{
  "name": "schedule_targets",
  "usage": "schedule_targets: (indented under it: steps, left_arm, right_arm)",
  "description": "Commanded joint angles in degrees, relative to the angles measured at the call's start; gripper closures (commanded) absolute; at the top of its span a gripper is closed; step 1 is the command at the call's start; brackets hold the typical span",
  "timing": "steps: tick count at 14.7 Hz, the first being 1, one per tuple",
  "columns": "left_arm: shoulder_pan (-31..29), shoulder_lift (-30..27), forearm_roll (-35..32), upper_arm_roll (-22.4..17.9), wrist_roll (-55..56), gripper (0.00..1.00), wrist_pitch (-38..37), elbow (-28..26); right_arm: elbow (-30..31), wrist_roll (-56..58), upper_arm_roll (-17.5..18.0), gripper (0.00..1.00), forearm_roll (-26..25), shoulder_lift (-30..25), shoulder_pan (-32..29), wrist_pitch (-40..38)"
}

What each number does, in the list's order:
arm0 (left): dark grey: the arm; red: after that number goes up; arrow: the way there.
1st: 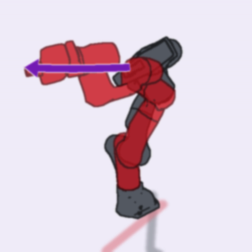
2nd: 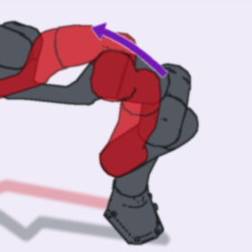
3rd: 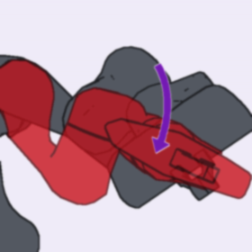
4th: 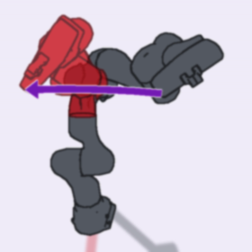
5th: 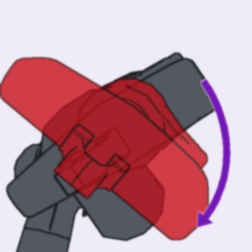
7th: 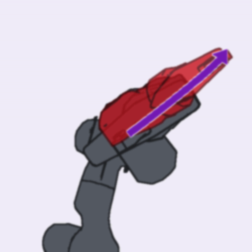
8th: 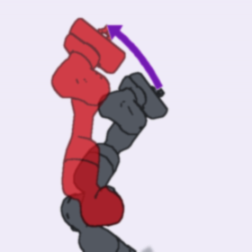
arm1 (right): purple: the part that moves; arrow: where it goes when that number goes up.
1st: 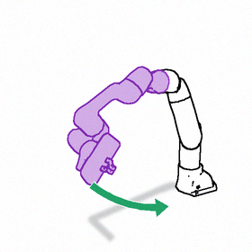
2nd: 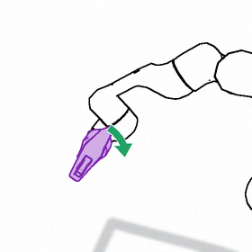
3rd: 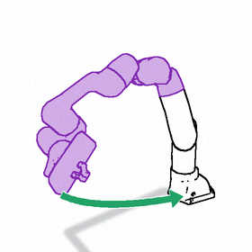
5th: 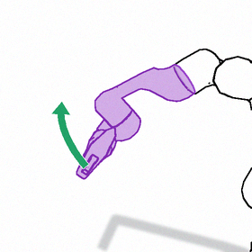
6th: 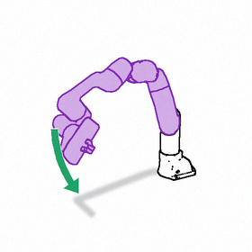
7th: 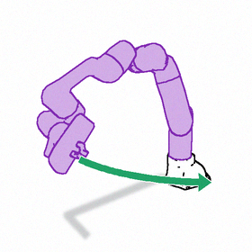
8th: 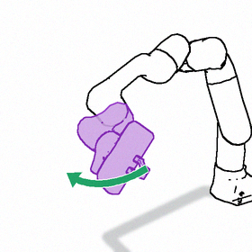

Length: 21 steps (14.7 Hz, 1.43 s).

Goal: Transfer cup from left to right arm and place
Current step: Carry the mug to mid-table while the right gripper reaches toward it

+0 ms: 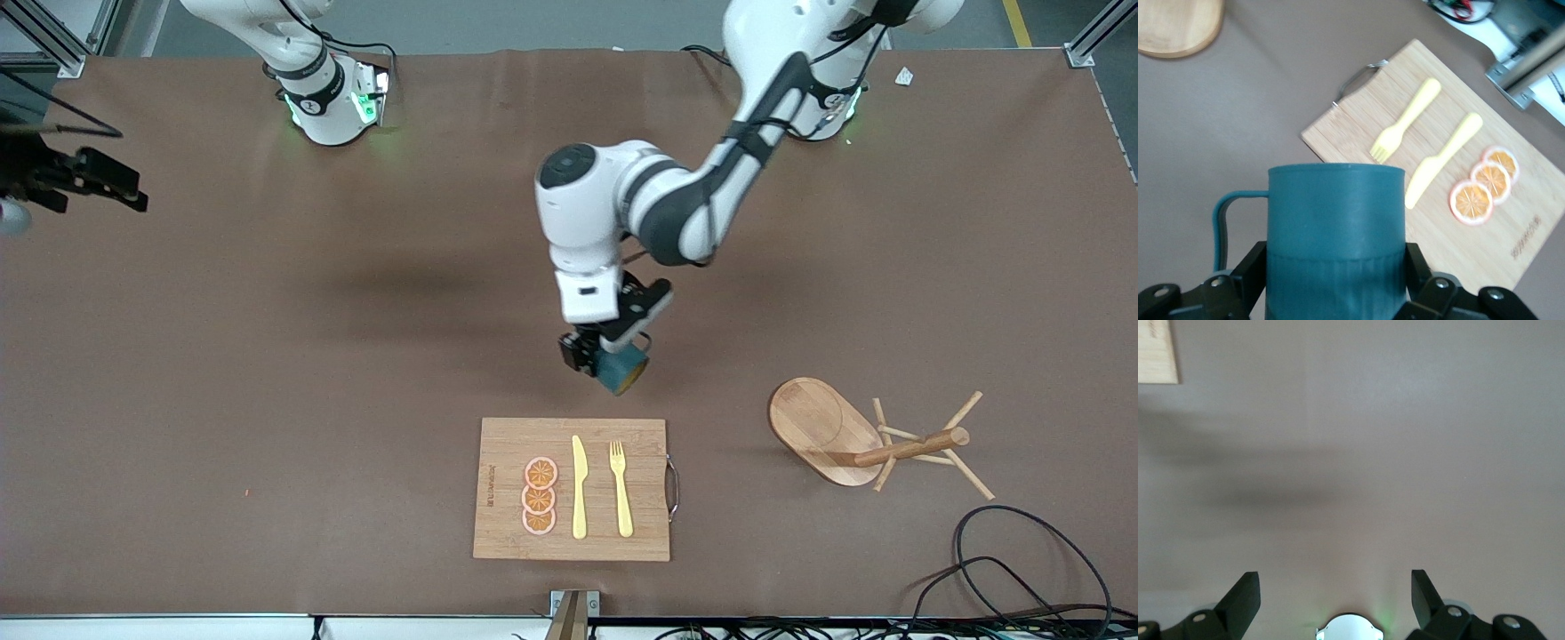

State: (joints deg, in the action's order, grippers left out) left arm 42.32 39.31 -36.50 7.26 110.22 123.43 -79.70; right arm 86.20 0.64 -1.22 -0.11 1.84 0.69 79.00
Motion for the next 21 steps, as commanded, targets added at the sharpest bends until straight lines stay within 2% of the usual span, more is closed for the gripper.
schedule_targets:
  steps: [1,6,10,12,14,18,21]
  left_arm:
    - [5.21,4.19,-7.51,-1.72,3.42,0.28,-0.65,2.62]
    - [17.07,10.17,-23.67,-6.99,13.17,0.28,-4.77,2.36]
    - [20.77,15.35,-39.13,-7.79,21.77,0.28,-8.46,2.36]
    - [21.57,17.9,-45.21,-7.79,25.73,0.28,-10.4,2.45]
    - [22.71,18.96,-47.78,-7.7,28.73,0.28,-12.24,2.36]
    - [25.0,21.07,-48.14,-7.79,30.14,0.28,-15.15,2.36]
    - [26.49,22.04,-48.84,-7.7,30.32,0.27,-16.03,2.36]
  right_arm:
    - [-1.91,0.15,0.34,0.0,0.38,4.48,-0.86,0.89]
    - [-1.91,4.45,0.25,0.0,-1.73,7.64,-1.39,6.51]
    - [-1.48,3.32,0.43,0.0,-1.38,8.35,0.53,8.89]
    - [-1.21,-0.7,0.43,0.0,-1.03,8.7,2.03,9.42]
    - [-0.07,-4.05,0.52,0.0,-0.68,8.7,2.3,9.42]
    - [0.11,-4.94,0.52,0.0,-0.42,8.62,2.83,9.59]
    - [2.3,-10.11,0.52,0.0,1.61,9.06,4.49,13.1]
